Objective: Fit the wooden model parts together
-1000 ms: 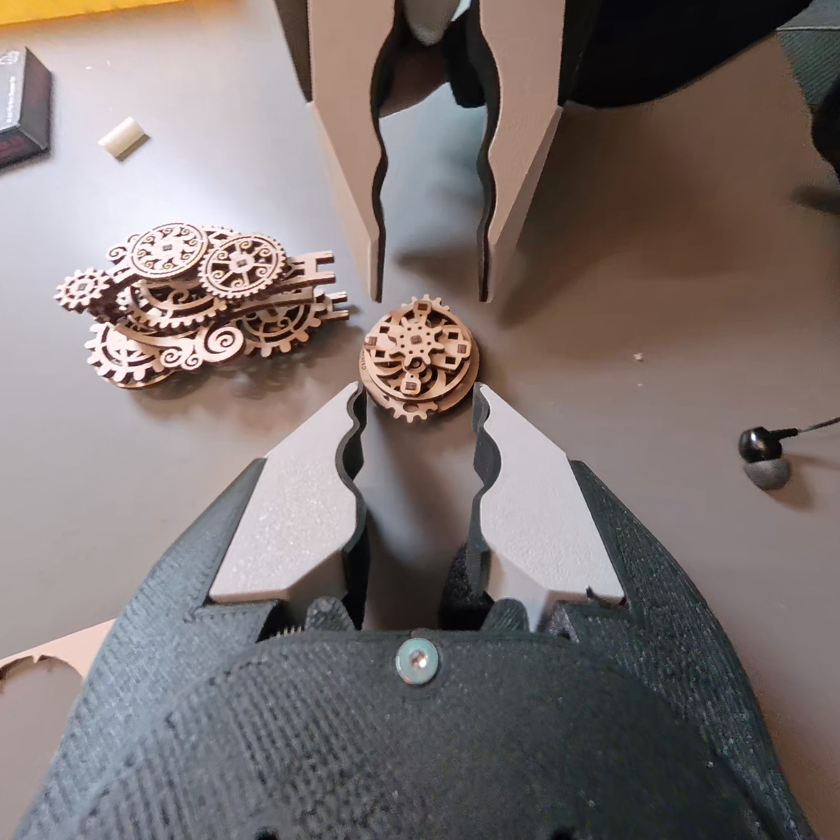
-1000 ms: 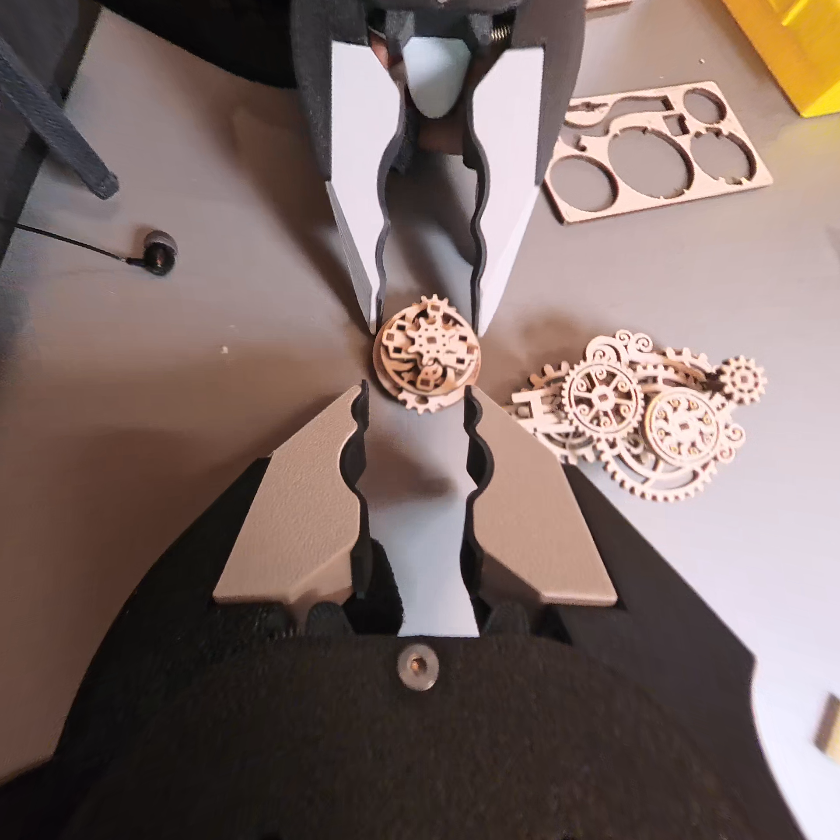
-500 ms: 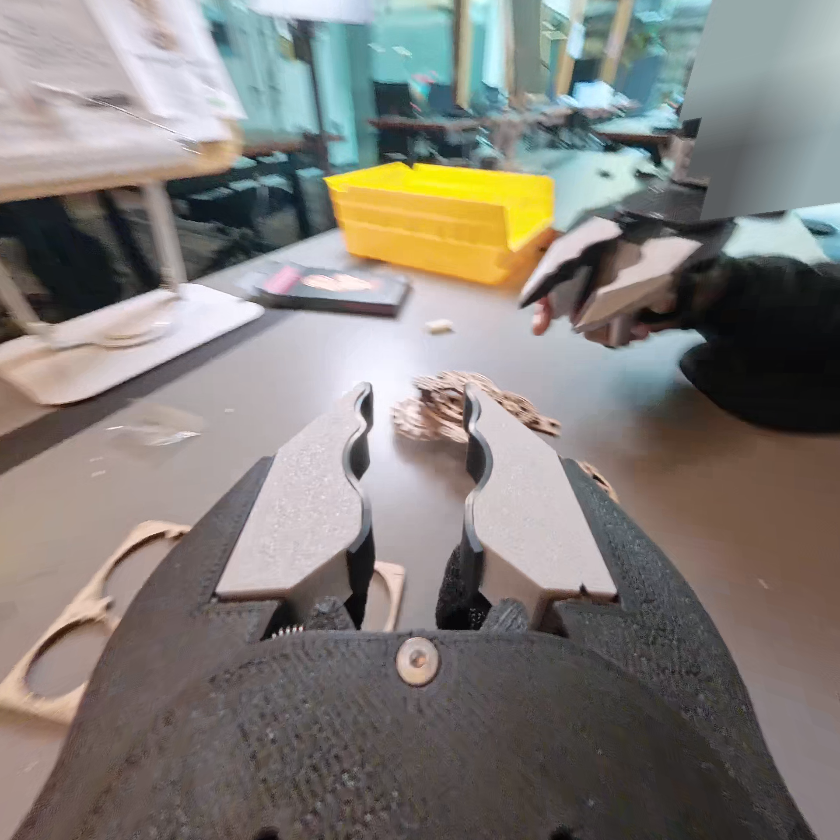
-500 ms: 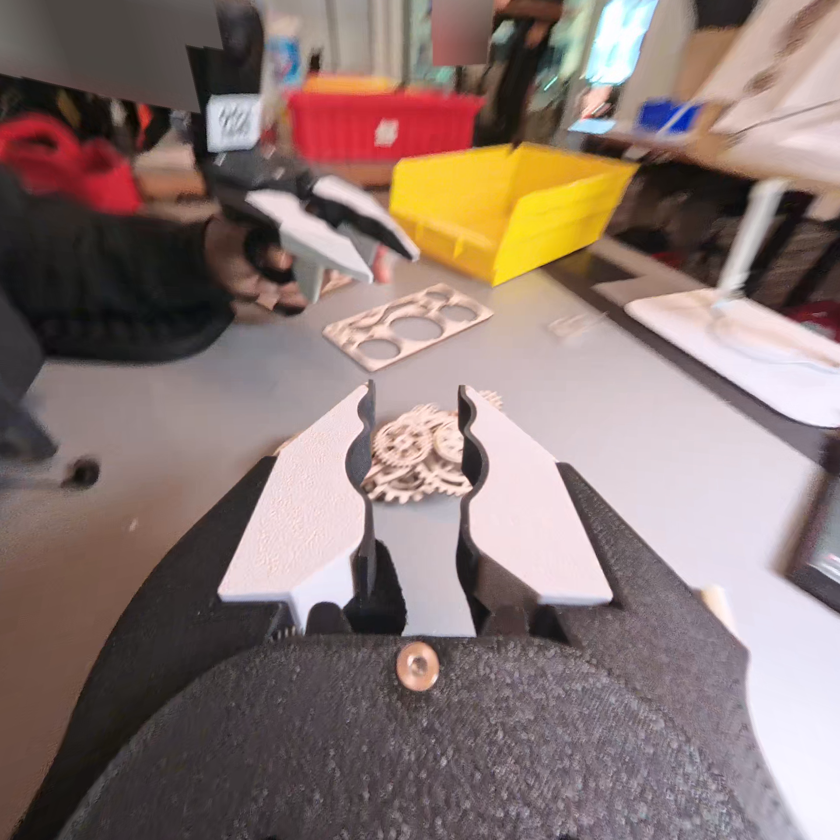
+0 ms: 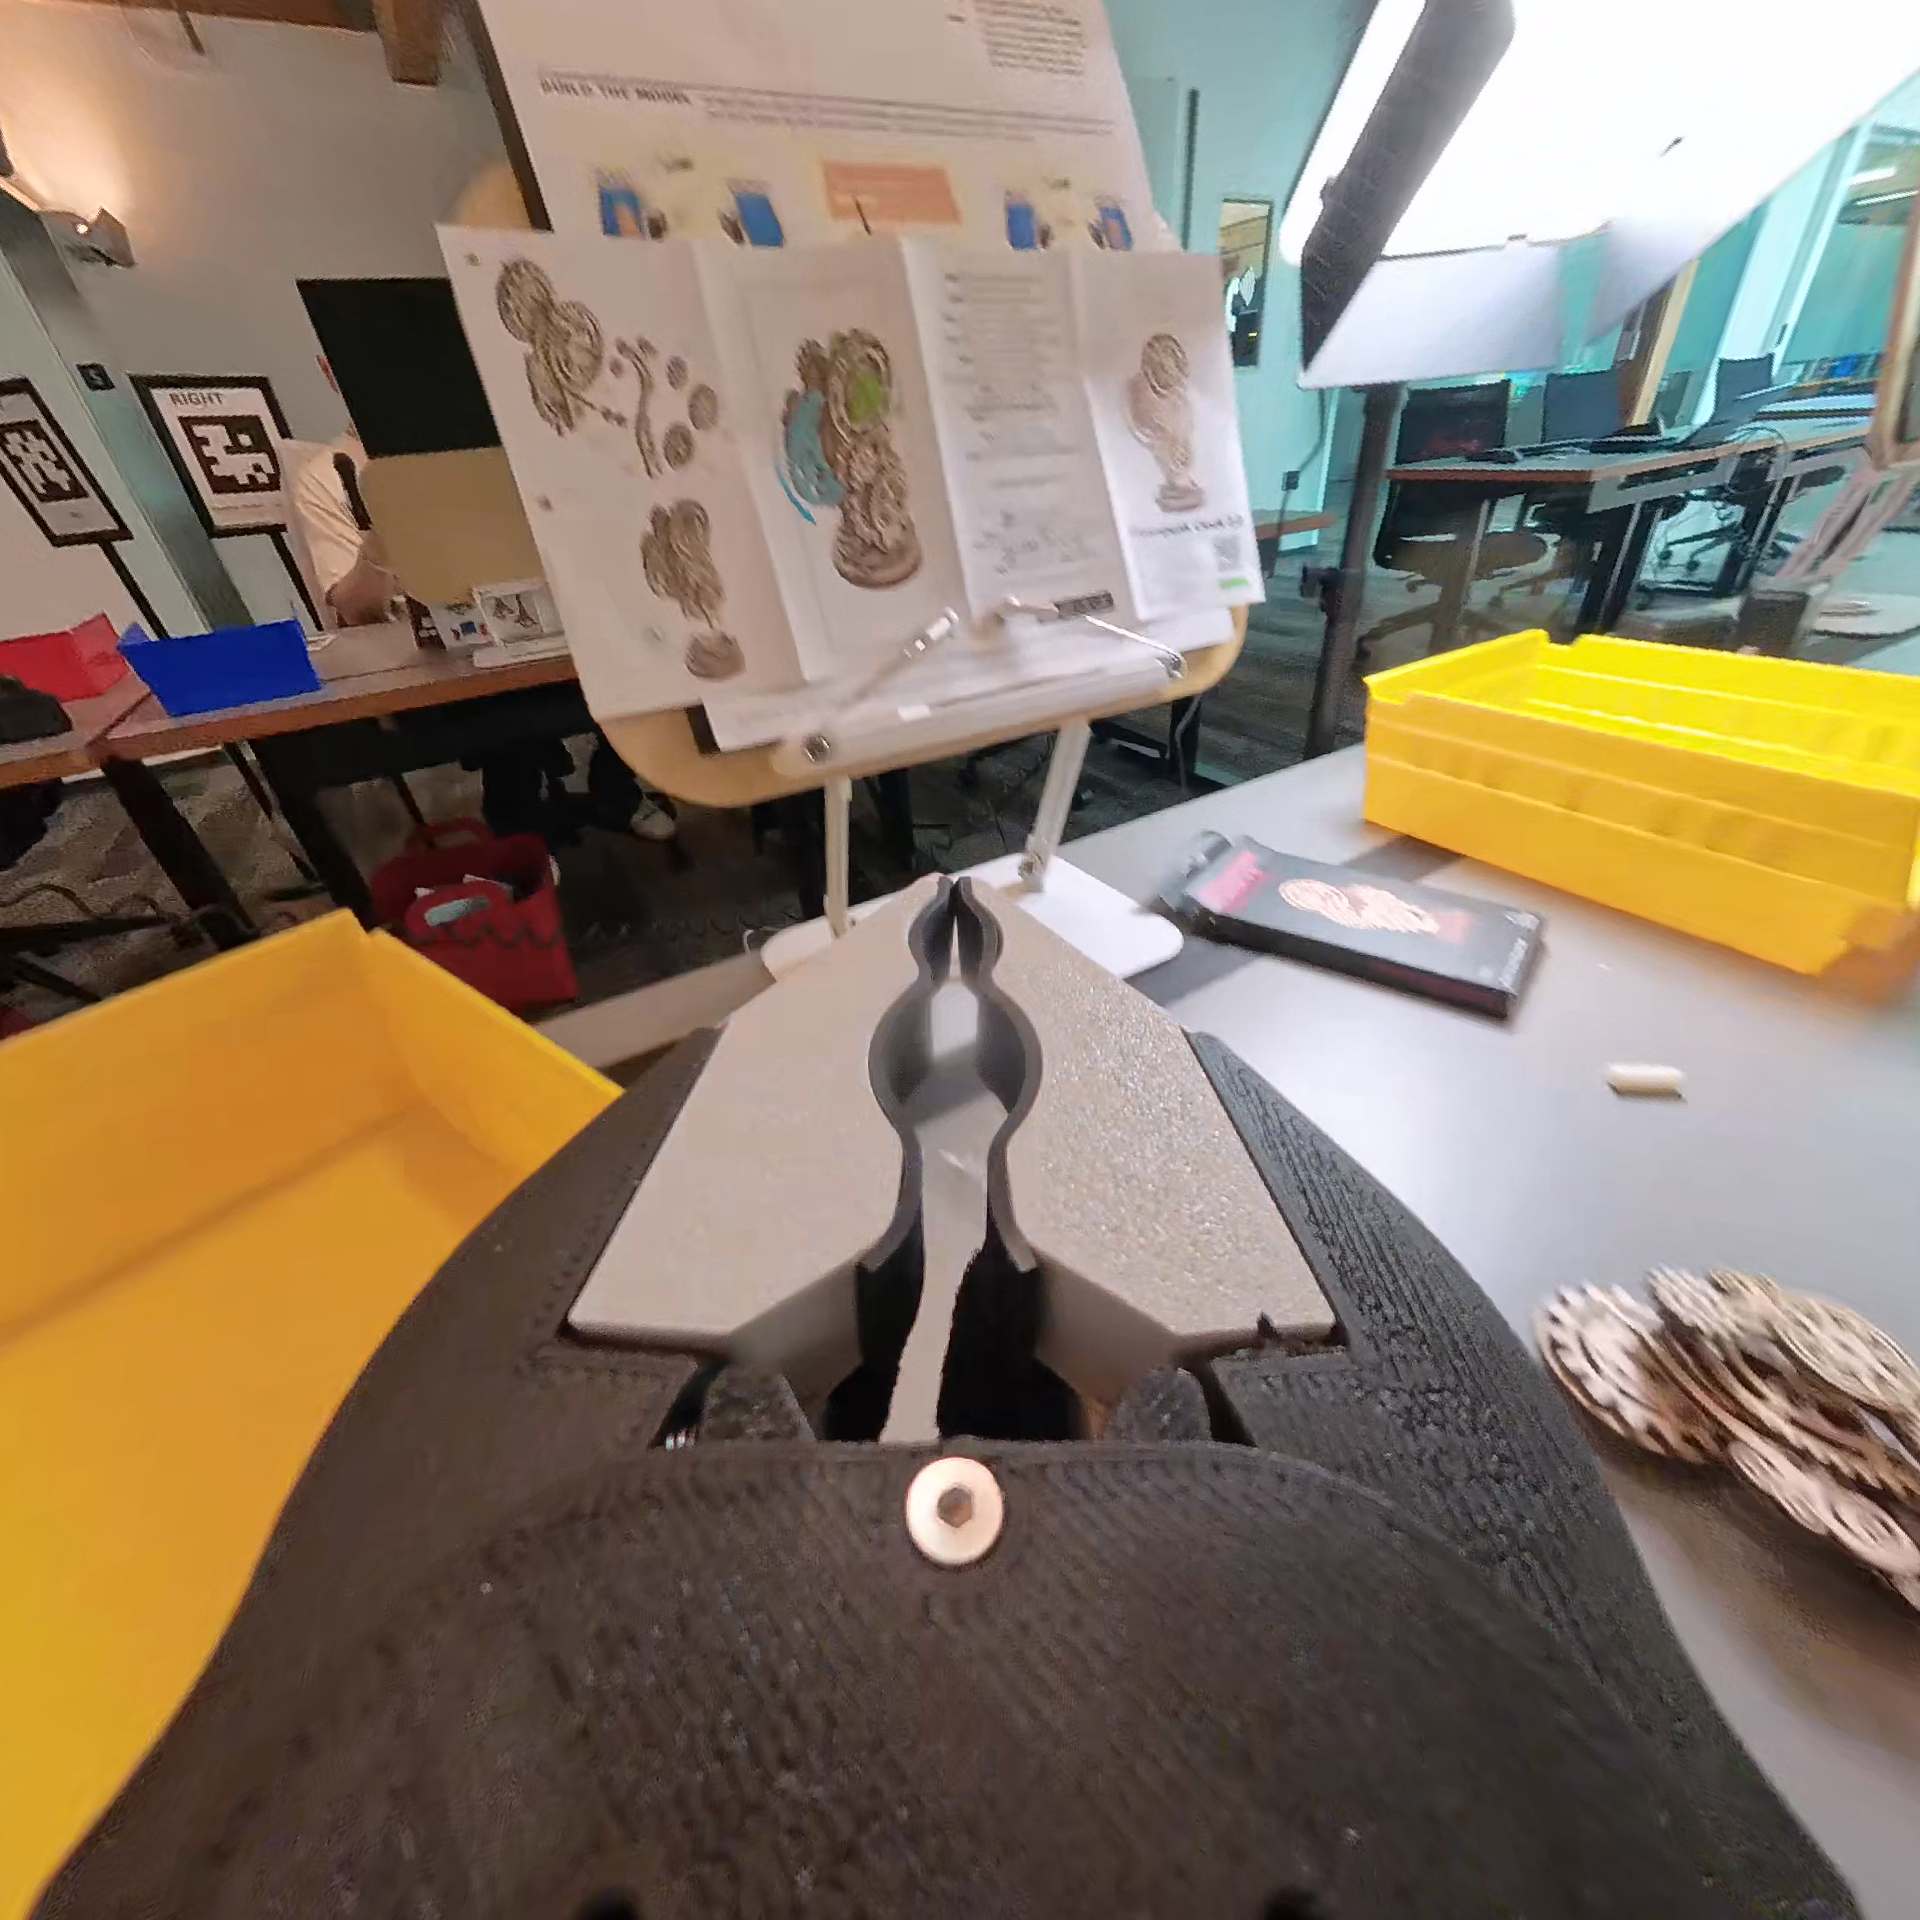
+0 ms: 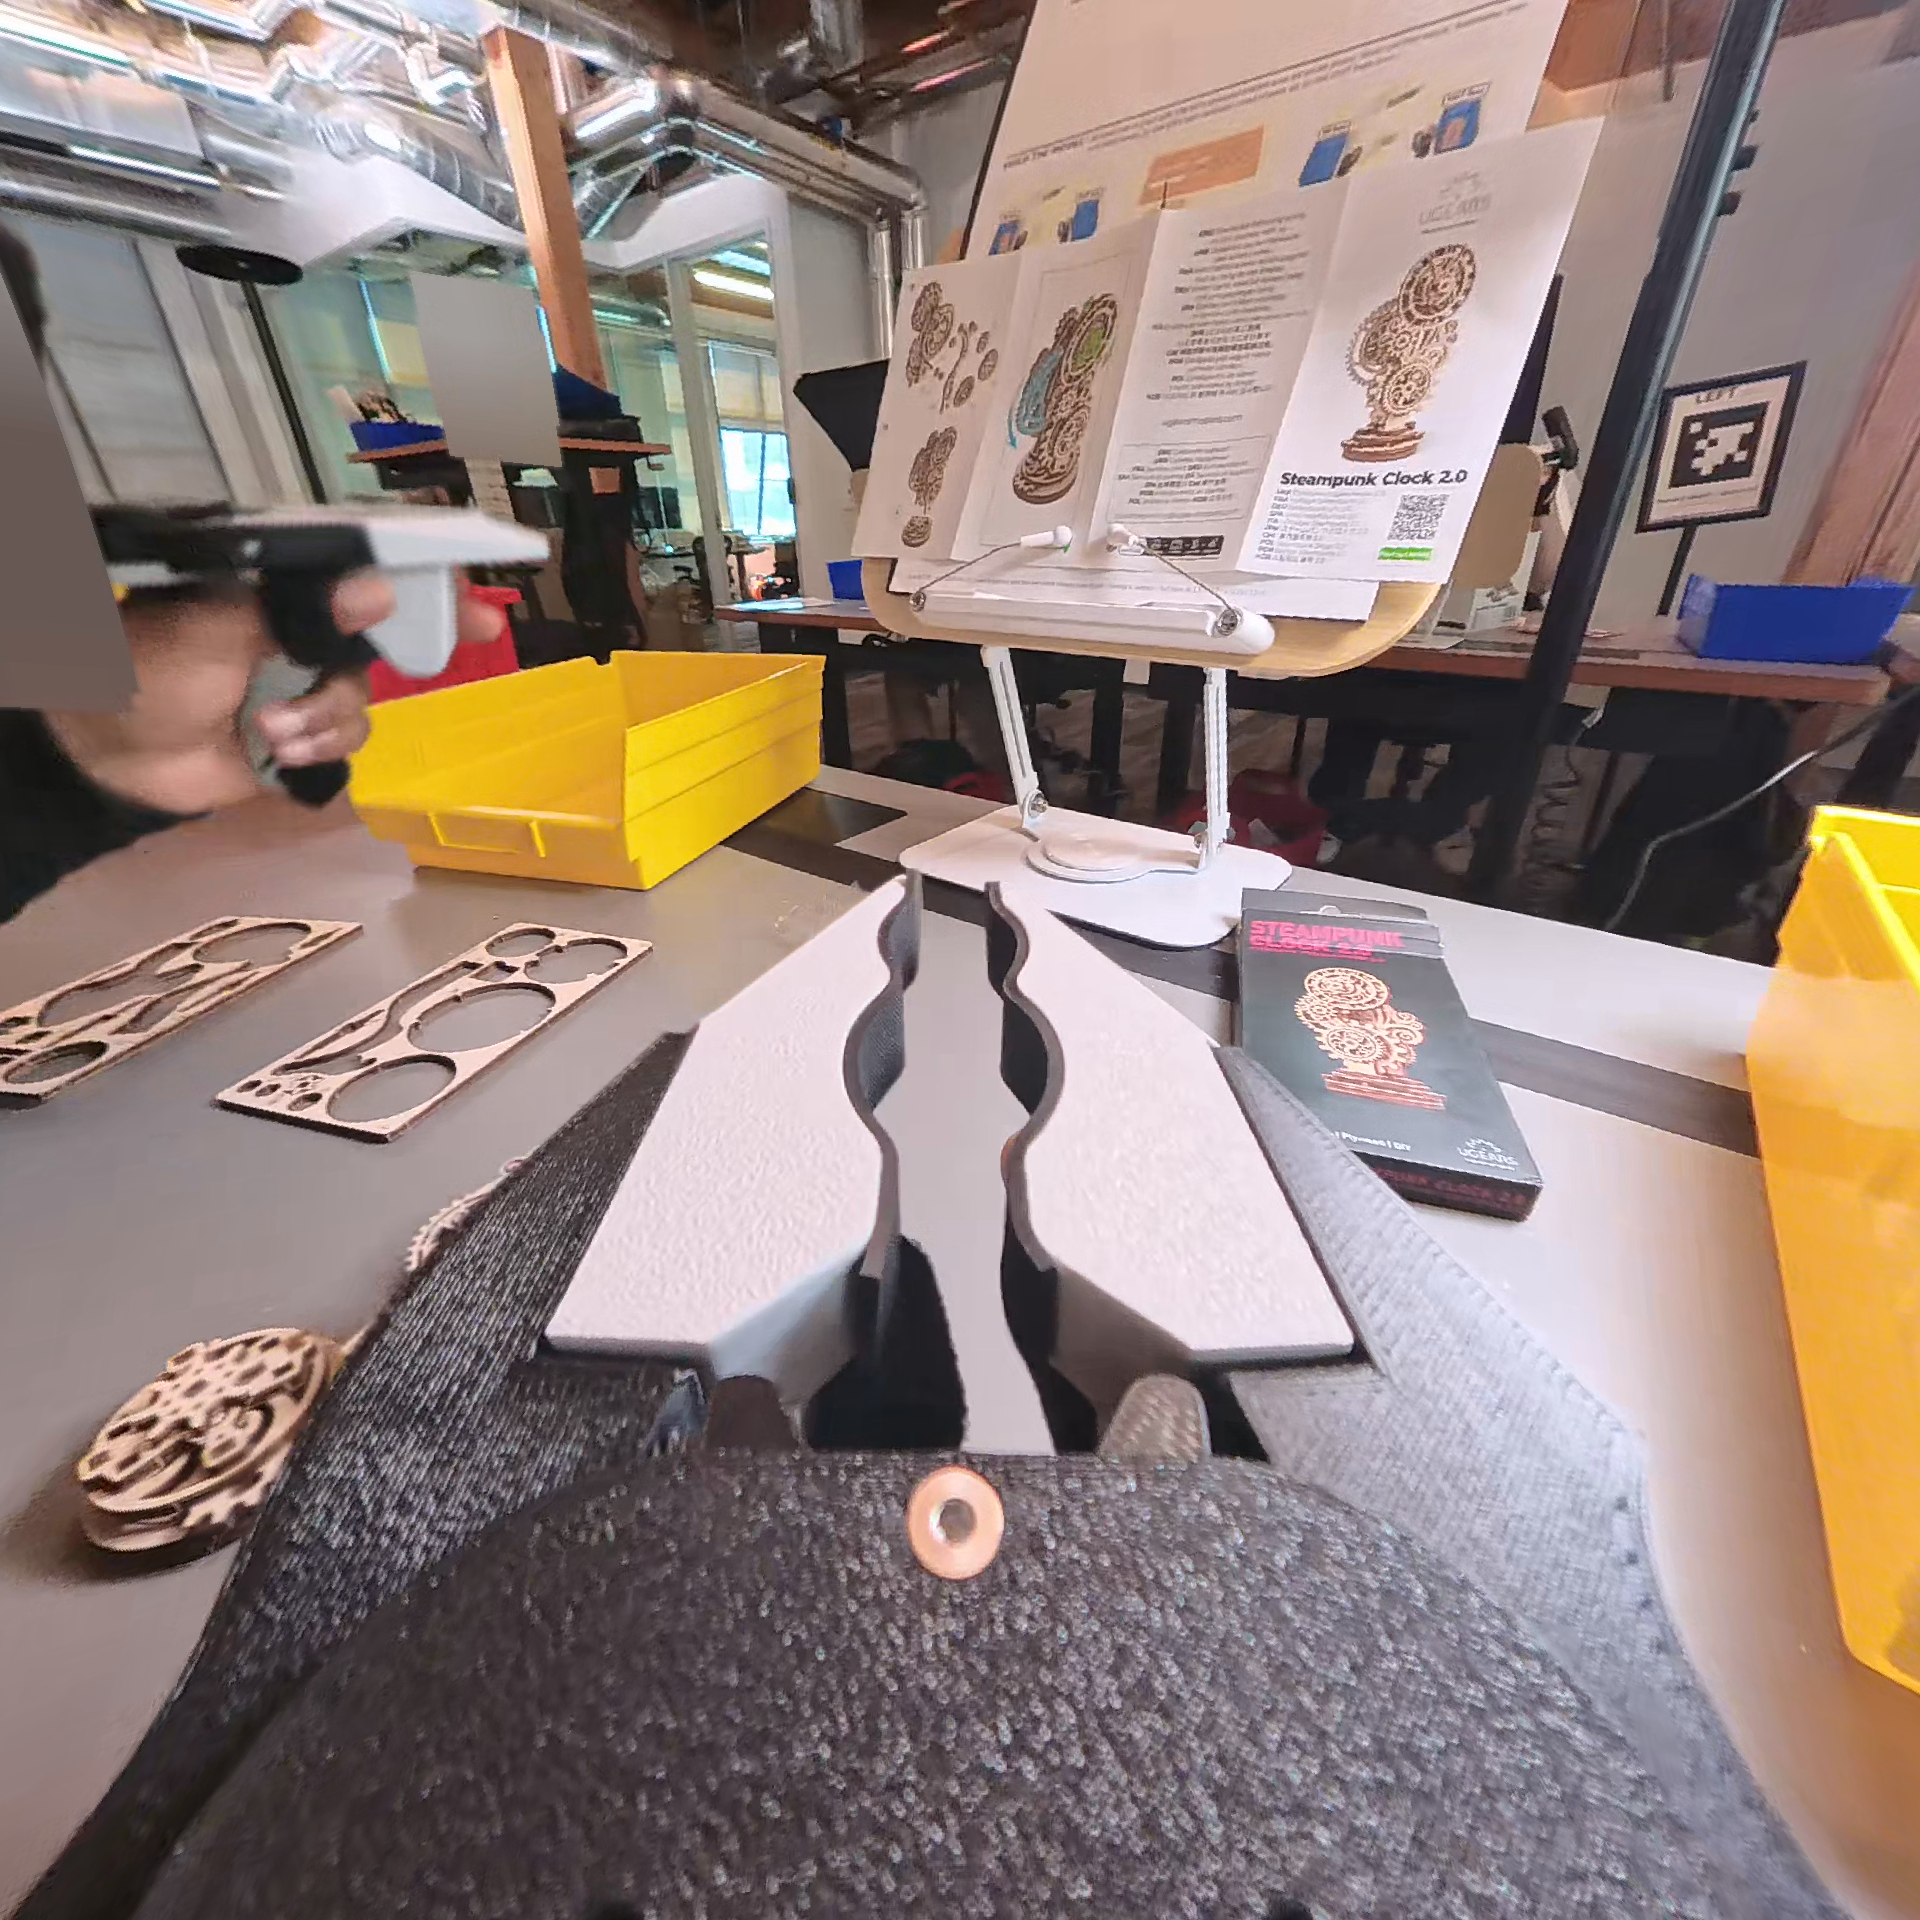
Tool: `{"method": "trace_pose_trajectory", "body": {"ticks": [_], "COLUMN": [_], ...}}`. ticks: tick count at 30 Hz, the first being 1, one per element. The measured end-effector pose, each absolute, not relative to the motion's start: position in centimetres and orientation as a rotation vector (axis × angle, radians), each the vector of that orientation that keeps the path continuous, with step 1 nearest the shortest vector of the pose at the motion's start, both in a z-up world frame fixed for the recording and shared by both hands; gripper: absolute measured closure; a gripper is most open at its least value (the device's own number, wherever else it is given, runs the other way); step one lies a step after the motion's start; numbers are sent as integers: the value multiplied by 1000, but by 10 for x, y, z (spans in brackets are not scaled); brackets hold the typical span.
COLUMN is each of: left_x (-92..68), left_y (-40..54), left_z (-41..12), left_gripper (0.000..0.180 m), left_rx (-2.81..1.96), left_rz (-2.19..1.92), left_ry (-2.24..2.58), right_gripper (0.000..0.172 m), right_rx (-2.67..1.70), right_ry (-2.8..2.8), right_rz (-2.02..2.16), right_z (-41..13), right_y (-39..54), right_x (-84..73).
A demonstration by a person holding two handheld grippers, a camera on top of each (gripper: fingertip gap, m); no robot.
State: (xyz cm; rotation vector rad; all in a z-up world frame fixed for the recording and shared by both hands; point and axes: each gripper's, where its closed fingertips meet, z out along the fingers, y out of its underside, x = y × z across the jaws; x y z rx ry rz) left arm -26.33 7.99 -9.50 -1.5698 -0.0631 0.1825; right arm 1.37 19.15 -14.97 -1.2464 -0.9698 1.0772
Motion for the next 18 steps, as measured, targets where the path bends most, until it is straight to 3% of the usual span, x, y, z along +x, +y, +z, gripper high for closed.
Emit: {"method": "trace_pose_trajectory", "body": {"ticks": [2, 18], "left_x": [-285, -390], "left_y": [106, 257], "left_z": [-80, -82], "left_gripper": [180, 180], "left_rx": [-1569, -1681], "left_rz": [181, 175], "left_ry": [-70, -214], "right_gripper": [172, 171], "right_rx": [-1251, -1344], "right_ry": [-956, -968], "right_rz": [1045, 1031], "right_z": [-151, -179], "right_y": [196, 212], "right_x": [15, 10]}}
